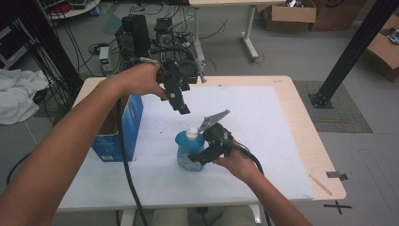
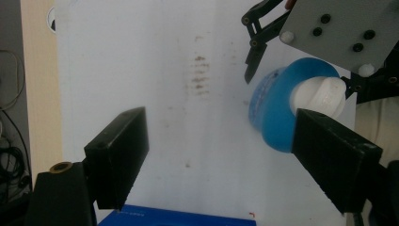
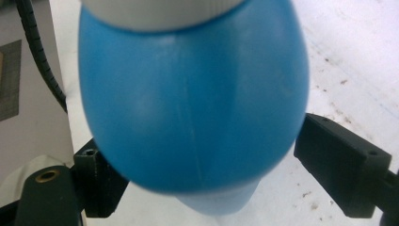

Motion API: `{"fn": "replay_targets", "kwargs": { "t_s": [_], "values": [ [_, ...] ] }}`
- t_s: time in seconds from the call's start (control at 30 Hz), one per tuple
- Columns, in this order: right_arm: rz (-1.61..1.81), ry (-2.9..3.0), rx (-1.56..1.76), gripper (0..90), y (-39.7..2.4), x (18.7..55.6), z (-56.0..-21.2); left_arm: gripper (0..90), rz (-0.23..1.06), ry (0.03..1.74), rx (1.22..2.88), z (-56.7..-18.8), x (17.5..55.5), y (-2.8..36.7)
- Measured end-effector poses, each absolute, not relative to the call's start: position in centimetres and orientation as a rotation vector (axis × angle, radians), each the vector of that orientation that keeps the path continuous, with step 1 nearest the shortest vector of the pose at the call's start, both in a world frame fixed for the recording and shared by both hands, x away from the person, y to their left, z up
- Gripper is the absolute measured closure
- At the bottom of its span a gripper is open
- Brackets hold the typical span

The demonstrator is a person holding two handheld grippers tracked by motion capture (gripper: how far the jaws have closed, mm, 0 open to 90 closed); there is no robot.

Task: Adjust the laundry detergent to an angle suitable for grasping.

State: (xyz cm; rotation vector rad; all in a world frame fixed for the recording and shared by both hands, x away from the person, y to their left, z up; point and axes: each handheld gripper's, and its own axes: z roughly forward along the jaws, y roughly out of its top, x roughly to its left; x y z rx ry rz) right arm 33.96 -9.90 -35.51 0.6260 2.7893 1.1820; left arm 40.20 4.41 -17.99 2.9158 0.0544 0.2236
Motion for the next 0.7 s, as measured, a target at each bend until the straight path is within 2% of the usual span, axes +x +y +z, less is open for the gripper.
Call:
{"fn": "replay_targets", "kwargs": {
  "t_s": [0.4, 0.7],
  "values": [
    [1.213, 2.769, 0.613, 15.8, -9.46, 34.05, -35.60, 20.5, 0.236, 0.056, 2.914, -18.02, 40.20, 4.50],
    [1.249, 2.756, 0.612, 20.9, -9.41, 34.12, -35.58, 20.6, 0.237, 0.065, 2.915, -18.08, 40.21, 4.71]
  ]
}}
